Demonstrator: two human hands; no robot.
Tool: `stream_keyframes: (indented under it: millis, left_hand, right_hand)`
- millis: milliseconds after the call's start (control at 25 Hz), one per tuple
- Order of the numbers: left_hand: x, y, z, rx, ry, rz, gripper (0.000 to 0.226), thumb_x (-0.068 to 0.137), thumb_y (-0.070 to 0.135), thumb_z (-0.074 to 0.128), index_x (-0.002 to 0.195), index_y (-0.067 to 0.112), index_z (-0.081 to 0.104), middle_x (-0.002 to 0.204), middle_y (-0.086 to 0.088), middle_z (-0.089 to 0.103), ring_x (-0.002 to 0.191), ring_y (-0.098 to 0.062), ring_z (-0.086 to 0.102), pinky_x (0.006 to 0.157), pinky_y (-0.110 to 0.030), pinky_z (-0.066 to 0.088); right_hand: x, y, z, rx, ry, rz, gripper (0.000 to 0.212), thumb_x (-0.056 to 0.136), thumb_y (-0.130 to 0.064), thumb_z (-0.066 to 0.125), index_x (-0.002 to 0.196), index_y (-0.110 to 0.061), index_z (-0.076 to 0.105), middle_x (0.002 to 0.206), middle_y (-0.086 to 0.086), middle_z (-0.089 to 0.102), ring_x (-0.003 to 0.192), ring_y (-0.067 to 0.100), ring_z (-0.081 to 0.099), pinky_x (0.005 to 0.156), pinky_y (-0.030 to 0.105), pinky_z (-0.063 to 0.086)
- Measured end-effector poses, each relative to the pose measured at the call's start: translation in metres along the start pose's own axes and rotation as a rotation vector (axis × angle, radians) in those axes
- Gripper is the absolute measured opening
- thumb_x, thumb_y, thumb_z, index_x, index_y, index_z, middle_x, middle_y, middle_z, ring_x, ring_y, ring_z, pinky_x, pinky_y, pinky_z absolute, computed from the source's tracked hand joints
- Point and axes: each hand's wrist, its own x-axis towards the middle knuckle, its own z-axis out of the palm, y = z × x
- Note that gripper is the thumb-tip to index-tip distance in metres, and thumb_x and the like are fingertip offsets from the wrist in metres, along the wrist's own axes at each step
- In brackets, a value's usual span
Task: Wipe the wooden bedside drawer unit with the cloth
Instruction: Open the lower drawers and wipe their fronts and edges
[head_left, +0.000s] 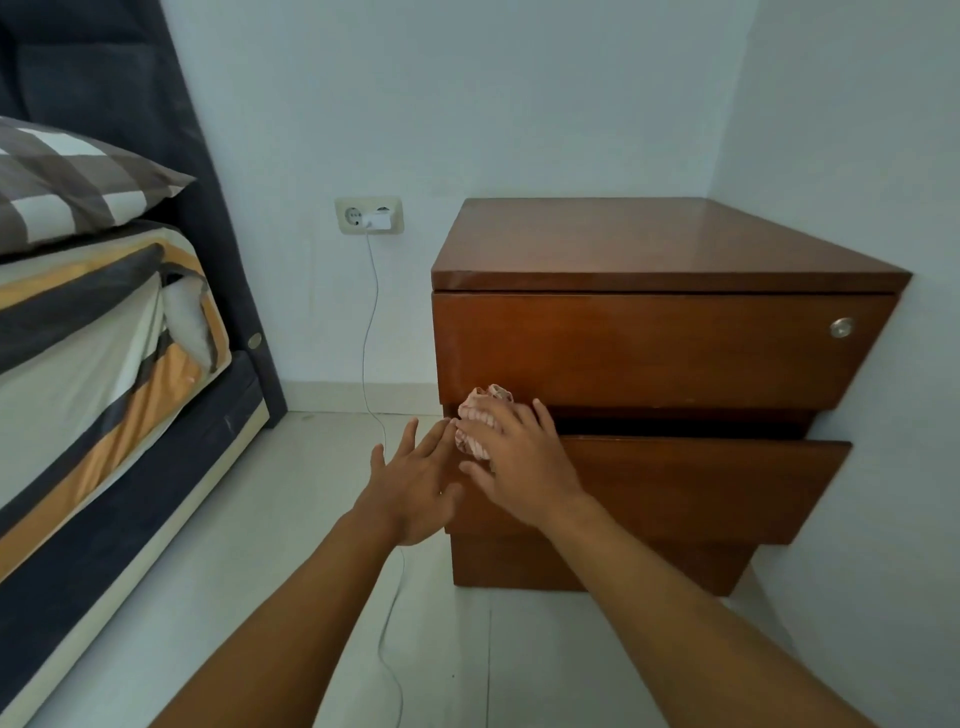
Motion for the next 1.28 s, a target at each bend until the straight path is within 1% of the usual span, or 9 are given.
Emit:
stream_keyframes:
  millis: [40,80,160,240,360,520,880,1120,1280]
  left_hand:
    - [0.0,0.0,0.002,-0.003,0.002,0.002,0.068,0.103,0.057,0.021,0.16,0.035,-0.011,0.169,0.01,-0.012,0.156,-0.028,-0.015,0.12,-0.063,-0.003]
    - [0.0,-0.001,0.004,-0.014,0.004,0.004,0.068,0.102,0.059,0.017,0.159,0.035,-0.011,0.168,0.011,-0.013,0.156,-0.027,-0.016,0.12,-0.063,-0.004]
    - [-0.001,0.001,0.008,-0.075,0.014,-0.004,0.07,0.097,0.061,0.006,0.16,0.035,-0.009,0.169,0.011,-0.011,0.156,-0.026,-0.015,0.121,-0.063,-0.002]
    - [0.0,0.003,0.01,-0.175,0.055,-0.035,0.077,0.089,0.067,-0.002,0.161,0.038,-0.005,0.169,0.013,-0.007,0.156,-0.024,-0.013,0.122,-0.064,-0.002]
    - [0.001,0.008,0.01,-0.139,0.093,-0.074,0.094,0.077,0.082,-0.013,0.161,0.04,-0.003,0.169,0.013,-0.004,0.157,-0.025,-0.011,0.118,-0.066,-0.007]
    - [0.001,0.018,0.006,0.031,0.088,-0.15,0.107,0.069,0.087,-0.019,0.161,0.035,-0.004,0.17,0.009,-0.002,0.157,-0.028,-0.01,0.117,-0.069,-0.009]
    - [0.003,0.027,0.011,0.078,0.102,-0.232,0.11,0.068,0.091,-0.017,0.161,0.034,-0.005,0.171,0.006,0.002,0.157,-0.032,-0.003,0.118,-0.073,-0.003]
    - [0.005,0.028,0.015,0.102,0.106,-0.242,0.11,0.069,0.091,-0.017,0.161,0.032,-0.007,0.171,0.005,0.002,0.157,-0.032,0.001,0.117,-0.073,-0.002]
    - [0.004,0.029,0.017,0.087,0.107,-0.258,0.112,0.067,0.091,-0.017,0.161,0.031,-0.007,0.171,0.004,0.002,0.157,-0.033,0.004,0.117,-0.073,0.002]
  right_hand:
    - [-0.007,0.002,0.012,-0.043,-0.011,0.004,0.059,0.101,-0.054,0.049,0.156,-0.032,0.042,0.164,0.0,0.039,0.152,0.029,0.033,0.128,0.056,0.015]
    - [-0.011,0.003,0.021,-0.064,-0.009,0.005,0.064,0.102,-0.056,0.044,0.159,-0.031,0.035,0.166,0.0,0.036,0.155,0.03,0.028,0.128,0.057,0.013]
    - [-0.012,0.005,0.027,-0.065,-0.019,0.006,0.068,0.103,-0.055,0.04,0.163,-0.028,0.025,0.168,0.001,0.032,0.157,0.031,0.024,0.128,0.054,0.018]
    - [-0.01,0.005,0.028,-0.071,-0.013,0.014,0.065,0.106,-0.052,0.036,0.164,-0.025,0.023,0.17,0.002,0.028,0.158,0.03,0.02,0.128,0.052,0.02]
    - [-0.015,0.005,0.033,-0.066,-0.02,0.015,0.06,0.109,-0.047,0.032,0.164,-0.025,0.024,0.171,0.002,0.025,0.158,0.03,0.02,0.128,0.052,0.019]
    - [-0.027,0.022,0.024,-0.092,0.006,0.049,0.056,0.109,-0.045,0.032,0.162,-0.026,0.029,0.169,0.002,0.03,0.157,0.029,0.025,0.128,0.052,0.02]
    - [-0.106,0.167,-0.029,-0.178,0.084,0.275,0.054,0.107,-0.043,0.033,0.158,-0.029,0.033,0.165,-0.001,0.036,0.155,0.023,0.028,0.123,0.054,0.025]
    - [-0.148,0.25,-0.059,-0.418,0.139,0.431,0.054,0.101,-0.033,0.036,0.15,-0.013,0.049,0.154,0.014,0.05,0.146,0.04,0.04,0.115,0.062,0.03]
    - [-0.159,0.274,-0.069,-0.545,0.097,0.418,0.058,0.095,-0.019,0.036,0.15,-0.002,0.047,0.15,0.024,0.052,0.145,0.046,0.039,0.117,0.062,0.027]
